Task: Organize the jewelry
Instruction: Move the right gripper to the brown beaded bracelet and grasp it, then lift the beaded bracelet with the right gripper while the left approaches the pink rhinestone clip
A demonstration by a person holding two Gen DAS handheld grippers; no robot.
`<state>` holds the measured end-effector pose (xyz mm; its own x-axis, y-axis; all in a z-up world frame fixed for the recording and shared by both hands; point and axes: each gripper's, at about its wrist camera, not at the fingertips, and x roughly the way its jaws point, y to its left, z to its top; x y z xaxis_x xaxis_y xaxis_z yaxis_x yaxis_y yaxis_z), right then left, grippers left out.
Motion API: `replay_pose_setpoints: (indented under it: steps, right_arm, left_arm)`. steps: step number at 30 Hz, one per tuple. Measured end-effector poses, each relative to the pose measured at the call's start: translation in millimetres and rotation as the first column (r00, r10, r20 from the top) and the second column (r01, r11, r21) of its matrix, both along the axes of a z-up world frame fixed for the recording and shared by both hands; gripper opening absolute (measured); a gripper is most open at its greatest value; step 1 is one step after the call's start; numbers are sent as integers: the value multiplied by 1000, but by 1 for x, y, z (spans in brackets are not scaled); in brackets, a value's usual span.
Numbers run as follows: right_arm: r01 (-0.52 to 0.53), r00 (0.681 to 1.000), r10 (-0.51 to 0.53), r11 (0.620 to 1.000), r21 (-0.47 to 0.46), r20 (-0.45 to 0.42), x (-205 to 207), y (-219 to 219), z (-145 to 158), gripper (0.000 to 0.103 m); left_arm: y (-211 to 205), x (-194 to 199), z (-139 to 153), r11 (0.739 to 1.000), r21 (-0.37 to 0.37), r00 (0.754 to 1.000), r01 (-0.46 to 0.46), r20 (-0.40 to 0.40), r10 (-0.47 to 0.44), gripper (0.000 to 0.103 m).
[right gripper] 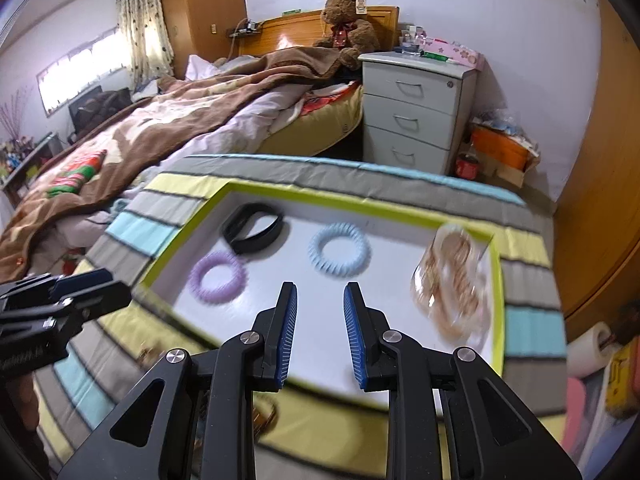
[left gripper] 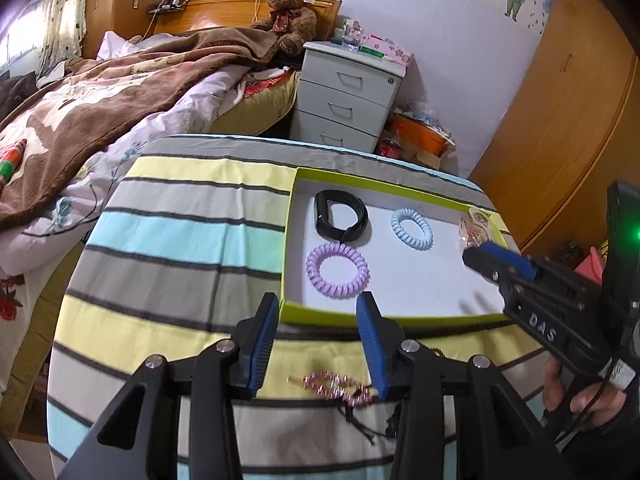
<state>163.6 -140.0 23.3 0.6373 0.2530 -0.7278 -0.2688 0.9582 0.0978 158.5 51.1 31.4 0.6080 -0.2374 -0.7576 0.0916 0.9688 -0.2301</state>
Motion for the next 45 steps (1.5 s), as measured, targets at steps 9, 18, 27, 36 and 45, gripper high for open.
replay_pose_setpoints:
  steps: [9,18,27,36,45]
  right_arm:
    - [-132,991,131,991,-21,-41,-27,19,-22,25]
    - [-212,971,210,977,-7,-119,-28,32,-46,50]
    - [-219,969,213,975,-42,-124,-31,38,-51,51]
    - [-186,976,183,982,-17,-120,-42,22,-48,18]
    - [-70,994,66,996,-50,-89,-62,-12,-46,15]
  left_arm:
    - [15,-29,-10,999,-33,1000,-13,-18,13,48]
    - [37,-50,-25,998,-48,998,-49,-47,47,50]
    - [43,-58,-33,997,-56,996,-56,-66,52,50]
    - [42,-60,-34,997,-49,996,-56,-76,52,50]
    - [33,-60,-33,999,-41,997,-33,-78,30,50]
